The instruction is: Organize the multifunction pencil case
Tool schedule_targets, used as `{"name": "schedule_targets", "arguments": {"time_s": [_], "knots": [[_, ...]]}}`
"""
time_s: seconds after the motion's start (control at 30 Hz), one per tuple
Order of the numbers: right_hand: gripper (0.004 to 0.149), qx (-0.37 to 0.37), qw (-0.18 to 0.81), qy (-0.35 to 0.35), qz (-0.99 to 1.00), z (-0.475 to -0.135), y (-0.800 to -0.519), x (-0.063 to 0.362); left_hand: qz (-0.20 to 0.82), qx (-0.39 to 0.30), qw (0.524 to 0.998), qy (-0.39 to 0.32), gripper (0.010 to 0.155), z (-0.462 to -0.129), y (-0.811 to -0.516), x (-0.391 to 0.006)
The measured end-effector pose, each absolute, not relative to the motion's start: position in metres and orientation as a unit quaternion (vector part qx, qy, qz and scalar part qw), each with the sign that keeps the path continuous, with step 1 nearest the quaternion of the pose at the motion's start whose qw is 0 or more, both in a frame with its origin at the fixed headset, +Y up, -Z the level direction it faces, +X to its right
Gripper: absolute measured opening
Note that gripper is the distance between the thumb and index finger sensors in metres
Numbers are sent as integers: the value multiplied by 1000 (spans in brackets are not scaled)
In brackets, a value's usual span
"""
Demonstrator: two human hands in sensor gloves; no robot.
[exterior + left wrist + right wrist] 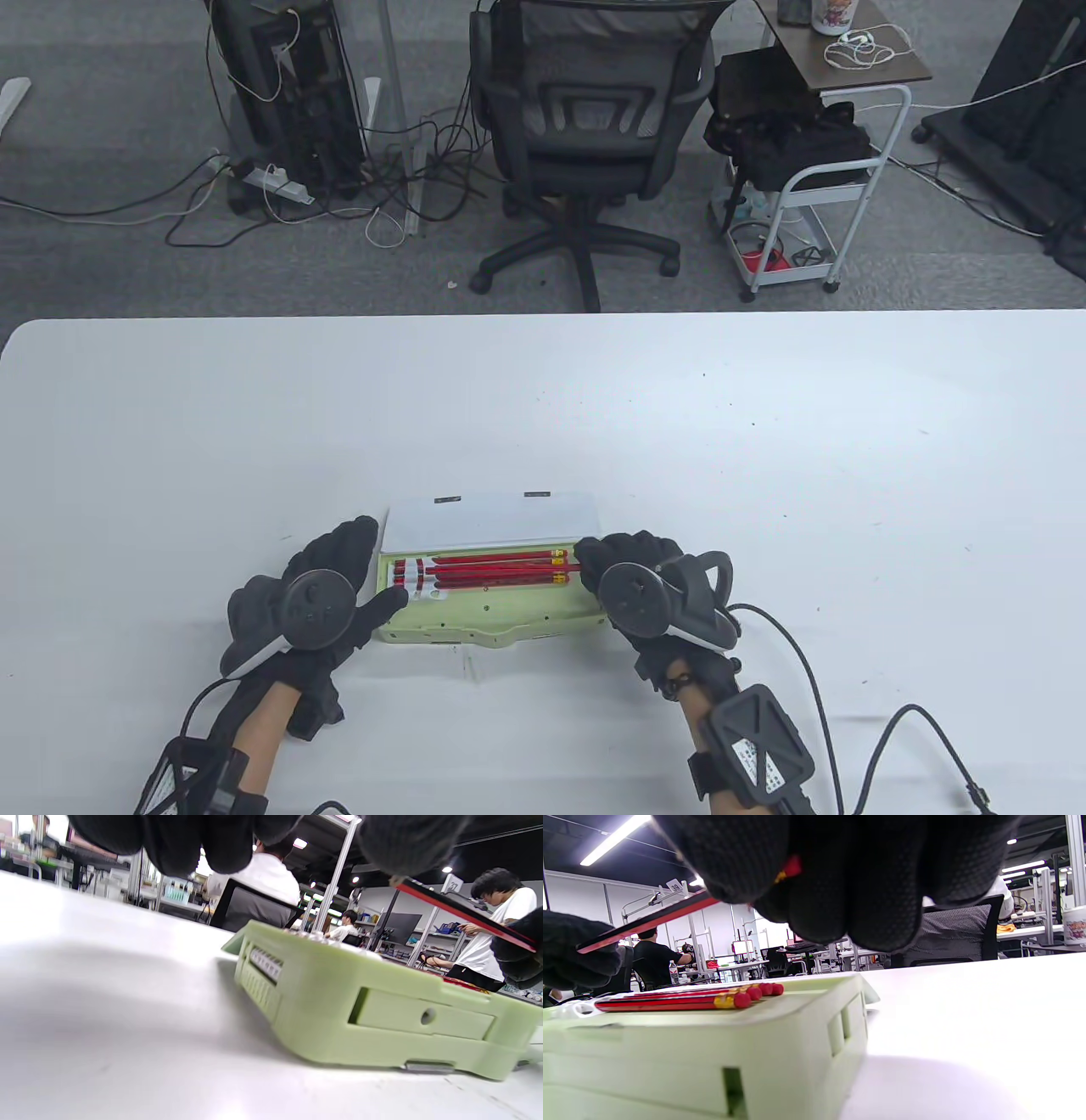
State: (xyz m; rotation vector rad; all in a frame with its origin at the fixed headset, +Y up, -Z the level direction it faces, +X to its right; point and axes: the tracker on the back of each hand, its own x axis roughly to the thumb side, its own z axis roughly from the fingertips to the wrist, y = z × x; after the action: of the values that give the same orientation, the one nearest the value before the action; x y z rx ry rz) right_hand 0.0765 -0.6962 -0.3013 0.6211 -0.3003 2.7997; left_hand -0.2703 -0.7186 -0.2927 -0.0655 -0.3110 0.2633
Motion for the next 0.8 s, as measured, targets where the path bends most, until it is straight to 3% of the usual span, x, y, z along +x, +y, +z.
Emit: {"name": "schedule_targets", "arguments": {"time_s": [0.23,0.8], "knots": [[43,206,120,-75,968,-304,-699,80,133,-123,970,-159,103,-299,-736,-277],[43,213,90,-57,971,-304,-703,73,121,-135,969,-166,100,-302,-744,-274]]}}
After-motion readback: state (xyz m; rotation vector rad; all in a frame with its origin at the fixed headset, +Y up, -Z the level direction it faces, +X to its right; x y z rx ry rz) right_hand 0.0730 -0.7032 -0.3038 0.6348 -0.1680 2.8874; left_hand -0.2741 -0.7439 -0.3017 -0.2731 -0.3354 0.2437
